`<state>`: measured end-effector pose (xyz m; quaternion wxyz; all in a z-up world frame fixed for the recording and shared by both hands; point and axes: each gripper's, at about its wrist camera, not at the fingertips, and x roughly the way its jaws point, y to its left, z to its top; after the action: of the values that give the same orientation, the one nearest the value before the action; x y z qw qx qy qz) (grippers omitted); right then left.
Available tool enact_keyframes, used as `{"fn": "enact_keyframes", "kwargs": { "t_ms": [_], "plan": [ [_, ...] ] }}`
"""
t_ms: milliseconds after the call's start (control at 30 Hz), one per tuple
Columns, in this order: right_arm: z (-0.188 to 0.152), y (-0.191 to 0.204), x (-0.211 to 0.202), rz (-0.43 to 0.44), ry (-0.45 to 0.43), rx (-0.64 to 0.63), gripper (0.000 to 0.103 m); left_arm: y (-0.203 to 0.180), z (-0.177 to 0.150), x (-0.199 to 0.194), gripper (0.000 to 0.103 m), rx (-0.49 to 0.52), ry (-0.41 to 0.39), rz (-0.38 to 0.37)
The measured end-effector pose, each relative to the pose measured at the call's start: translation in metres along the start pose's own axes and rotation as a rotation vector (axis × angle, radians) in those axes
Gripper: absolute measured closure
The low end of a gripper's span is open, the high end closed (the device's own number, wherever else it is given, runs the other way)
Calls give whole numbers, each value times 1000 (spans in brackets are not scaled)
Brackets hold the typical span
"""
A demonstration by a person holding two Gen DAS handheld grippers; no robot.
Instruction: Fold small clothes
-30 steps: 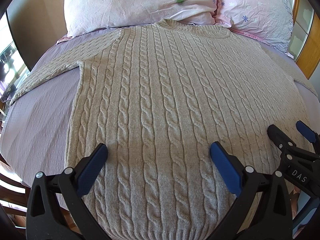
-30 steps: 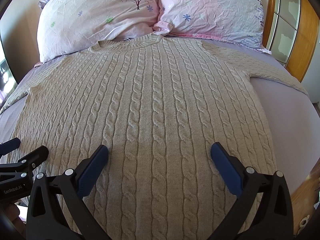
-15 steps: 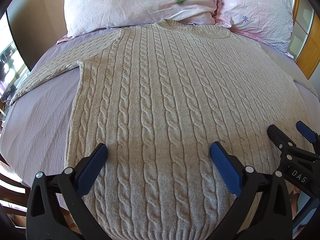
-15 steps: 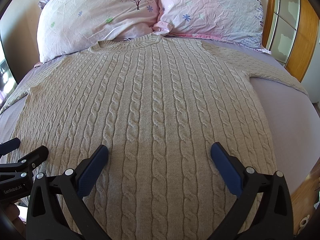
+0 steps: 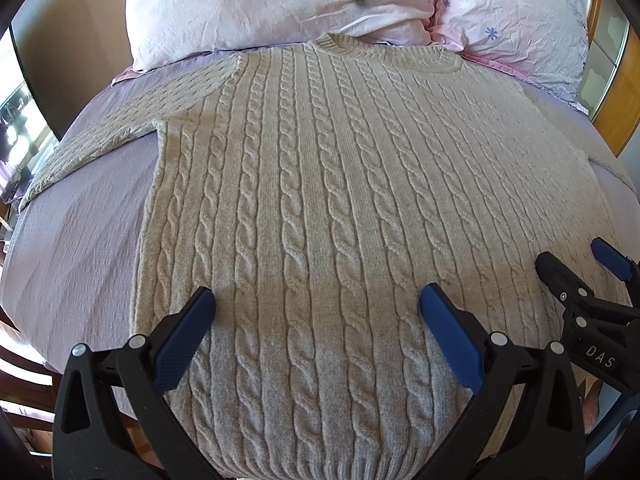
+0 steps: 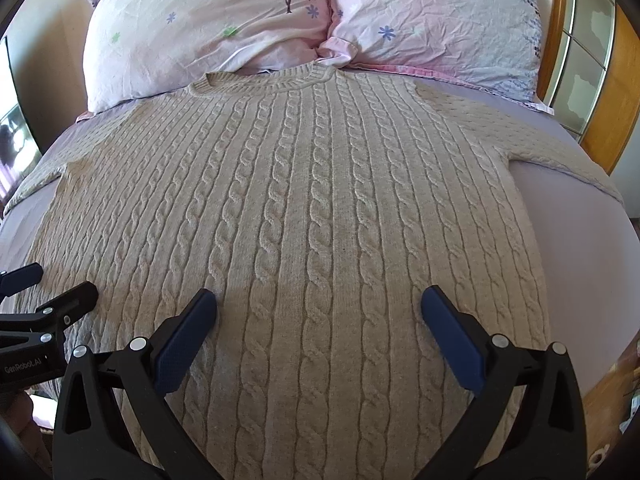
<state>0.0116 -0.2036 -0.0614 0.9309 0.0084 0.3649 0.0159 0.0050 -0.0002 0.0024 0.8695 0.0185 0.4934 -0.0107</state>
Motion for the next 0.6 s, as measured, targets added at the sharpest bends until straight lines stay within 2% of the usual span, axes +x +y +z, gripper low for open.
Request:
{"fn": "enact_keyframes", "kwargs": {
  "t_ms": [133,200,267,333,367,433,500,567,600],
  "plan": [
    [-4,0,-2,36,-36,-44,1,-1,5,5,2,1,8,-3],
    [-5,-5,-4,85,-60,-89,1,2,3,5,2,7,14,-4],
    [5,-28,-11,135,-81,-57,1,2,5,5,2,24,18,-6],
    [17,-69,-22,138,-170,59,1,7,10,4,2,44,19,-27],
    [26,-107,-30,119,-236,168,1,10,13,2,2,38,5,-26],
    [36,-167,-34,59,-303,353,1,27,23,-7,2,1,-76,-17],
    [46,-243,-30,-16,-329,566,3,46,33,-13,2,-51,-139,-38],
    [51,-292,-20,-56,-320,700,31,68,43,-14,2,-120,-182,-100],
    [52,-315,-12,-65,-308,770,35,78,47,-14,2,-157,-200,-132]
  ]
}}
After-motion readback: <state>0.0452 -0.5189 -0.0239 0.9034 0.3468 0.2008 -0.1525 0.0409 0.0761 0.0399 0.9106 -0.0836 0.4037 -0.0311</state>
